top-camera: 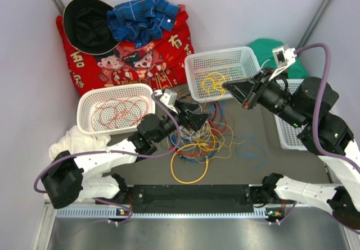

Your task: Untangle the cables

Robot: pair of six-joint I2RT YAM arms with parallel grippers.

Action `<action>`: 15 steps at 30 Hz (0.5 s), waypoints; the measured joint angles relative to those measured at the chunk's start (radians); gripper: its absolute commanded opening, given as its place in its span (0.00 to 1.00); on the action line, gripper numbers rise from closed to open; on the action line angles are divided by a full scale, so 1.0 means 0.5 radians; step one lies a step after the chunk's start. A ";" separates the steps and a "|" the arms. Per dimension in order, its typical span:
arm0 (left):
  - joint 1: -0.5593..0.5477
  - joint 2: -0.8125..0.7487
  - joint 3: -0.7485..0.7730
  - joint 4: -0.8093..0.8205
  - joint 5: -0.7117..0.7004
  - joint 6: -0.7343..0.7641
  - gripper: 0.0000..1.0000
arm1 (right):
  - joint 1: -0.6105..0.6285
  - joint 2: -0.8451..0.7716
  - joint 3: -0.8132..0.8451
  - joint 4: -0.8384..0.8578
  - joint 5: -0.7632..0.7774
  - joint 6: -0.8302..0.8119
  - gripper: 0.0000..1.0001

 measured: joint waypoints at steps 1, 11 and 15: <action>-0.001 0.009 0.009 0.017 0.008 0.000 0.73 | 0.000 -0.001 0.000 0.001 -0.011 0.005 0.00; -0.007 0.237 0.249 0.080 0.066 0.069 0.00 | 0.000 -0.019 -0.002 -0.018 -0.071 0.051 0.00; -0.007 0.273 0.352 -0.039 0.007 0.080 0.00 | 0.000 -0.074 -0.005 -0.072 -0.037 0.062 0.67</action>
